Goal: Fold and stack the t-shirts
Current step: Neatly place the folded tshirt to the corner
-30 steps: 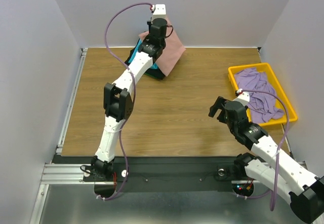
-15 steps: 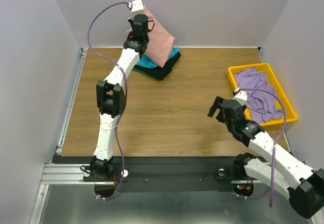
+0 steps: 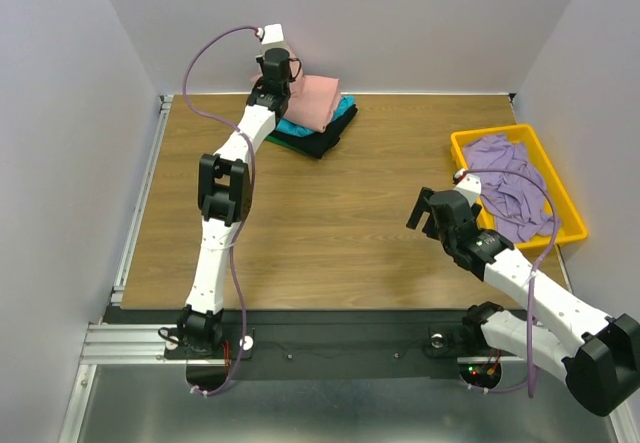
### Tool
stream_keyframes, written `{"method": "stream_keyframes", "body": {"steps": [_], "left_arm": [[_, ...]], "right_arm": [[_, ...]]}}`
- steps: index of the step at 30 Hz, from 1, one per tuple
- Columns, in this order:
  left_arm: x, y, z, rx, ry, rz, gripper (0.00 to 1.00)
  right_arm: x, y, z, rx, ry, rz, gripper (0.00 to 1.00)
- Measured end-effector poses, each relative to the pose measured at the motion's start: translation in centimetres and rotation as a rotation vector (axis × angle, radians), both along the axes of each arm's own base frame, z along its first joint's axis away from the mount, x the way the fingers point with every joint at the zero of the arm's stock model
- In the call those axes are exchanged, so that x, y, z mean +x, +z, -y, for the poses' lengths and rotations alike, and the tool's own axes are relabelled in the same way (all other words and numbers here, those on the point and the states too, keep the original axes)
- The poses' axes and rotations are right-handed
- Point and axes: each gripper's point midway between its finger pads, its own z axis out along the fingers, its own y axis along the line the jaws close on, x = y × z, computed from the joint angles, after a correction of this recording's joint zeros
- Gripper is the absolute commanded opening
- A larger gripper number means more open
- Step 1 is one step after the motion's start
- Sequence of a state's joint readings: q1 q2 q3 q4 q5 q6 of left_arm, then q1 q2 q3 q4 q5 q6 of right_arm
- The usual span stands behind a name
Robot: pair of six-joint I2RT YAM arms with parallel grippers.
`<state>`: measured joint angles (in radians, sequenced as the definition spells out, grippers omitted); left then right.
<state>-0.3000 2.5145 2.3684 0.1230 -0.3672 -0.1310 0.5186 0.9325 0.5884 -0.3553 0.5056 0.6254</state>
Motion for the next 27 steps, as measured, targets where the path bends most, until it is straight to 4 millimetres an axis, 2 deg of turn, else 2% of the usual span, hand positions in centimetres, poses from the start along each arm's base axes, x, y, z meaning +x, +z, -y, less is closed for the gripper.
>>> {"method": "stream_keyframes", "body": {"steps": [3, 4, 5, 6, 7, 8, 14, 18, 23, 25, 27], "left_arm": [[0.2, -0.1, 0.4, -0.005, -0.011, 0.013, 0.12], [0.3, -0.1, 0.4, -0.006, -0.010, 0.015, 0.15], [0.4, -0.3, 0.4, -0.007, -0.009, 0.017, 0.26], [0.4, -0.3, 0.3, -0.007, -0.005, 0.020, 0.43], [0.5, -0.6, 0.2, -0.005, 0.002, 0.018, 0.81], [0.5, -0.8, 0.2, -0.011, 0.005, 0.016, 0.97], [0.5, -0.9, -0.3, -0.030, 0.032, 0.015, 0.99], [0.5, -1.0, 0.3, -0.043, 0.004, 0.012, 0.99], [0.0, -1.8, 2.7, -0.029, -0.098, -0.014, 0.99], [-0.6, -2.4, 4.2, 0.005, -0.142, -0.034, 0.99], [-1.4, -3.4, 6.4, 0.031, -0.197, -0.057, 0.99]], "right_arm": [[0.1, -0.1, -0.1, -0.003, 0.001, -0.007, 1.00], [0.1, -0.1, -0.1, -0.001, 0.003, -0.007, 1.00], [0.1, -0.1, -0.1, -0.001, 0.003, -0.007, 1.00], [0.1, -0.1, -0.2, 0.000, 0.004, -0.008, 1.00], [0.1, -0.1, -0.2, 0.001, 0.006, -0.008, 1.00], [0.1, -0.1, -0.2, 0.001, 0.006, -0.008, 1.00], [0.1, -0.1, -0.3, 0.005, 0.010, -0.008, 1.00], [0.0, -0.1, -0.4, 0.009, 0.015, -0.011, 1.00], [0.0, -0.1, -0.5, 0.013, 0.021, -0.013, 1.00], [0.0, -0.2, -0.6, 0.015, 0.024, -0.014, 1.00], [-0.1, -0.2, -0.7, 0.018, 0.028, -0.016, 1.00]]}}
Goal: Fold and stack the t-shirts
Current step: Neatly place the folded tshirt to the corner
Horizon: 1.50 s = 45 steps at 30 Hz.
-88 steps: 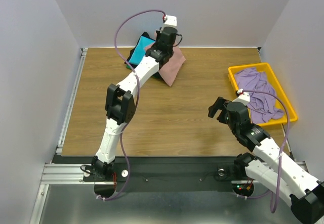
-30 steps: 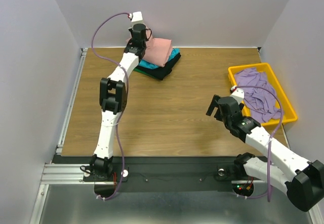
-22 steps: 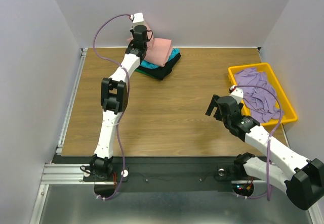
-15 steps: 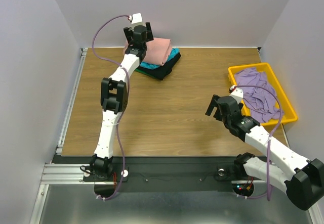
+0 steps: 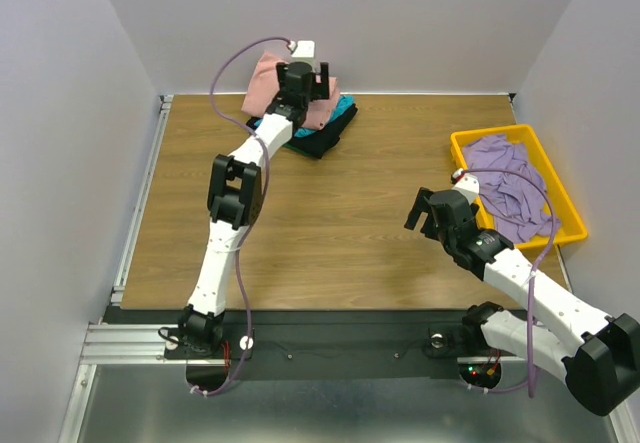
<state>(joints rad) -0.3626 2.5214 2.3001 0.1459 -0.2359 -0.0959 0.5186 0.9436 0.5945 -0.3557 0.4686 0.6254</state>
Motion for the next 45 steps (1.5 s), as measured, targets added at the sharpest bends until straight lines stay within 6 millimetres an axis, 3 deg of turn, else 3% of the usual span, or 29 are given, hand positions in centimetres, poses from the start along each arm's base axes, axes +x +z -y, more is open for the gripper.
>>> {"method": "stream_keyframes", "body": {"steps": [5, 10, 24, 33, 36, 38, 41, 43, 45], "left_arm": [[-2.9, -2.7, 6.3, 0.029, -0.170, -0.075, 0.98], [-4.7, -3.5, 10.0, 0.020, -0.305, -0.108, 0.99], [-7.1, -7.0, 12.6, 0.011, -0.470, -0.205, 0.99], [-11.6, -9.5, 18.0, 0.070, -0.588, -0.269, 0.98], [-12.4, -9.8, 18.6, 0.091, -0.600, -0.286, 0.99], [-12.4, -9.5, 18.3, 0.107, -0.593, -0.289, 0.98], [-12.1, -7.2, 17.1, 0.116, -0.567, -0.266, 0.98], [-11.7, -3.4, 16.1, 0.106, -0.549, -0.214, 0.98], [-11.4, 1.5, 14.9, 0.085, -0.528, -0.138, 0.98]], "right_arm": [[-0.1, 0.0, -0.2, 0.008, 0.010, -0.003, 1.00], [-0.1, 0.5, -0.3, 0.020, 0.013, 0.013, 1.00], [-0.3, 1.9, -0.4, 0.056, 0.024, 0.059, 1.00], [-0.3, 2.5, -0.4, 0.068, 0.025, 0.079, 1.00], [-0.3, 2.6, -0.4, 0.068, 0.025, 0.080, 1.00], [-0.4, 2.6, -0.4, 0.068, 0.025, 0.079, 1.00], [-0.4, 2.5, -0.4, 0.067, 0.025, 0.078, 1.00], [-0.3, 2.5, -0.4, 0.066, 0.025, 0.076, 1.00], [-0.3, 2.4, -0.4, 0.064, 0.025, 0.073, 1.00]]}}
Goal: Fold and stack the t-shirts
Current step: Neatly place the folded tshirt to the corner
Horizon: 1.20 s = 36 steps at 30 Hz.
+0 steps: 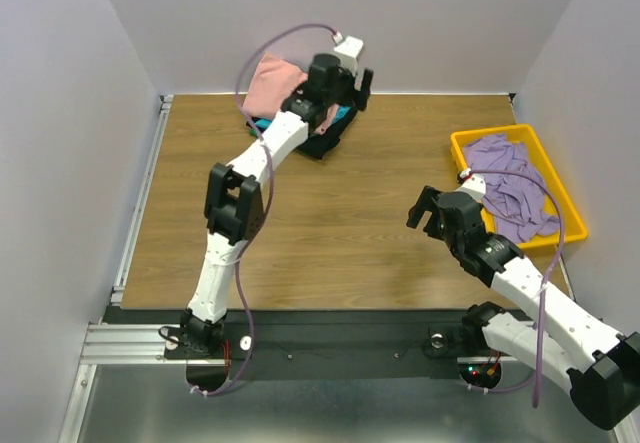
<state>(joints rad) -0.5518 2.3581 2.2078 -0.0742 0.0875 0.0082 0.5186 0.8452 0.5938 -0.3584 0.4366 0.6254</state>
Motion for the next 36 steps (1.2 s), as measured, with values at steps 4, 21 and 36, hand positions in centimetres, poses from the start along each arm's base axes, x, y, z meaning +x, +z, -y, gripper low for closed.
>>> {"method": "stream_keyframes", "body": {"steps": [4, 21, 36], "left_arm": [[0.6, 11.0, -3.7, -0.103, 0.050, 0.181, 0.98], [12.3, -2.5, -16.1, -0.079, 0.269, 0.087, 0.99], [13.8, -8.2, -16.3, -0.072, 0.325, 0.042, 0.99]], "right_arm": [[0.1, -0.5, 0.0, -0.012, -0.003, -0.016, 1.00], [1.3, -0.9, -0.4, -0.049, -0.013, -0.057, 1.00], [1.4, -0.9, -1.2, -0.031, 0.020, -0.072, 1.00]]}}
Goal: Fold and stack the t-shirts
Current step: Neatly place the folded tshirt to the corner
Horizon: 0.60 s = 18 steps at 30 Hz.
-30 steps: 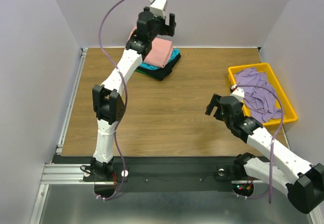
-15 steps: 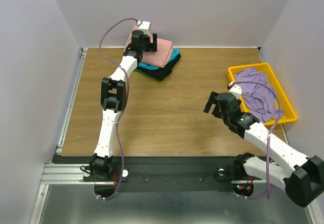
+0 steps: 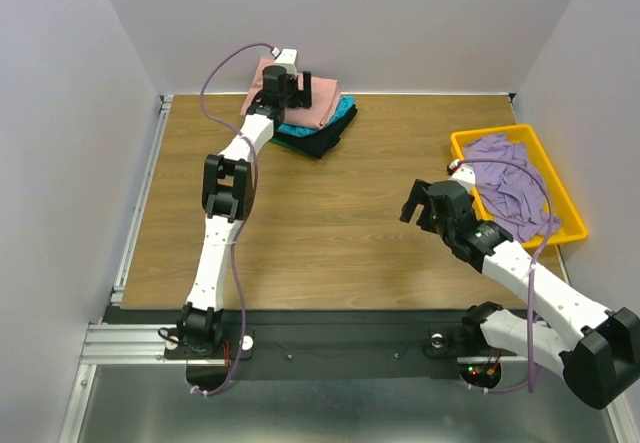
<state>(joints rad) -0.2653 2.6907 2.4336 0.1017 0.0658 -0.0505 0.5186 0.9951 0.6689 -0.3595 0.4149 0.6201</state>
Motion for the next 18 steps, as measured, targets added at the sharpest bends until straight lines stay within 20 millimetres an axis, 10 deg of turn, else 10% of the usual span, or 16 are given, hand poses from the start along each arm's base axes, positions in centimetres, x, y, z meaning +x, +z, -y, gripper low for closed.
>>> {"method": "stream_keyframes", "body": {"steps": [5, 9, 15, 18], "left_arm": [[-2.0, 3.5, 0.5, -0.011, -0.004, -0.028, 0.99], [-6.2, 12.3, 1.9, -0.047, 0.004, 0.015, 0.99], [-21.3, 27.3, 1.6, -0.228, -0.049, 0.135, 0.99], [-28.5, 28.8, -1.0, -0.340, 0.006, 0.154, 0.99]], "right_arm": [[0.1, 1.5, -0.1, 0.014, 0.011, 0.039, 1.00], [0.0, 3.8, 0.0, 0.048, 0.013, 0.105, 1.00], [-0.6, 6.1, 0.3, 0.100, 0.006, 0.178, 1.00], [-0.9, 6.6, 0.3, 0.127, 0.002, 0.197, 1.00]]}}
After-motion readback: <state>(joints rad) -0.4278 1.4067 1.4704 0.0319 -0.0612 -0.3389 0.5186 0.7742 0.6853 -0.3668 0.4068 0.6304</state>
